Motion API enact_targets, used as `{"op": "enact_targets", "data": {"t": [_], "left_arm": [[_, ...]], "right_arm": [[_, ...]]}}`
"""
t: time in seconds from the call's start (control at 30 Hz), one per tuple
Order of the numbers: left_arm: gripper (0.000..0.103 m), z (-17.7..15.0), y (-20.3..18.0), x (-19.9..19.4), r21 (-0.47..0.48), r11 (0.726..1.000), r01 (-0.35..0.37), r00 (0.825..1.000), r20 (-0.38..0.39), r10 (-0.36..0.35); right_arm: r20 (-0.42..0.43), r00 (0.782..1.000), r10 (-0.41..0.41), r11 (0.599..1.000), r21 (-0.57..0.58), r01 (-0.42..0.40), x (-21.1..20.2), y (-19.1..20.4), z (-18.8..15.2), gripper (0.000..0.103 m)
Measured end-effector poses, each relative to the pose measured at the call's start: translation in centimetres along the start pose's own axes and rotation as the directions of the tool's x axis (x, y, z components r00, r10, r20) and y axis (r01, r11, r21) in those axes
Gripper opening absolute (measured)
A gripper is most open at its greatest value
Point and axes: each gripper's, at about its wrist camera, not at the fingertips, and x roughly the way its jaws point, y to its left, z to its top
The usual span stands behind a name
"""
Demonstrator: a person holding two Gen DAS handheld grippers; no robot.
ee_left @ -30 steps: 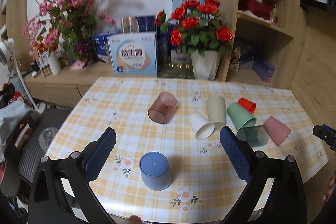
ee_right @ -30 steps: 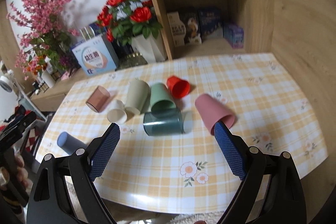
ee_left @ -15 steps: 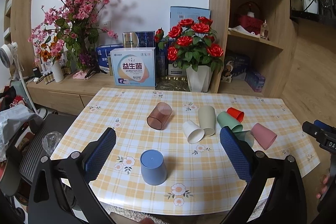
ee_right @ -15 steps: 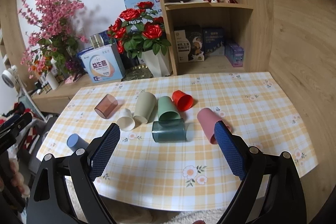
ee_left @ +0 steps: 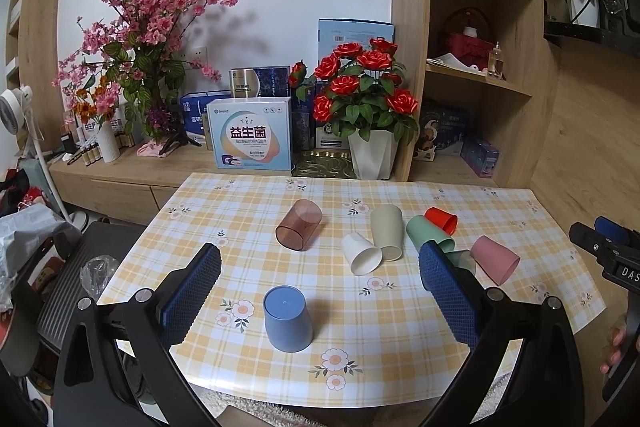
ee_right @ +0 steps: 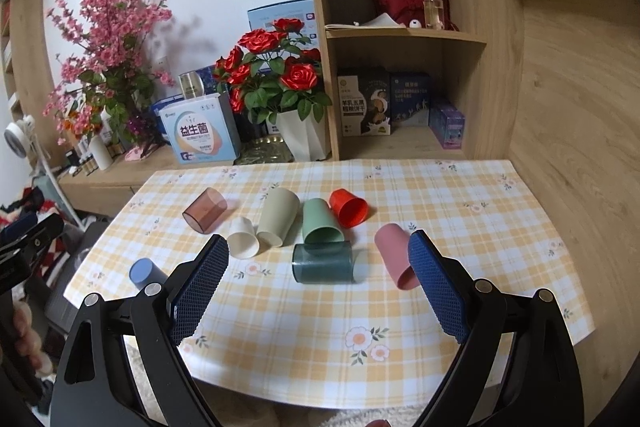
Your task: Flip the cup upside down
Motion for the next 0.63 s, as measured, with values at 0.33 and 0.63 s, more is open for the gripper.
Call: {"op": "enact_targets", "data": {"t": [0.33, 0.63], "left_arm": [[0.097, -0.23, -0.57, -0.04, 0.024, 1.0, 0.005, 1.0, 0.004, -0.005], [0.097, -0.16, -0.62, 0.05, 0.028, 1.0, -0.006, 1.0, 0.001, 0.006]], "right_arm": [[0.003, 1.0, -0.009, 1.0, -0.024, 0.009, 0.08, 0.51, -0.21, 0.088], [0.001, 1.0, -0.009, 1.0, -0.021, 0.009, 0.23, 0.43, -0.26, 0.088]]}}
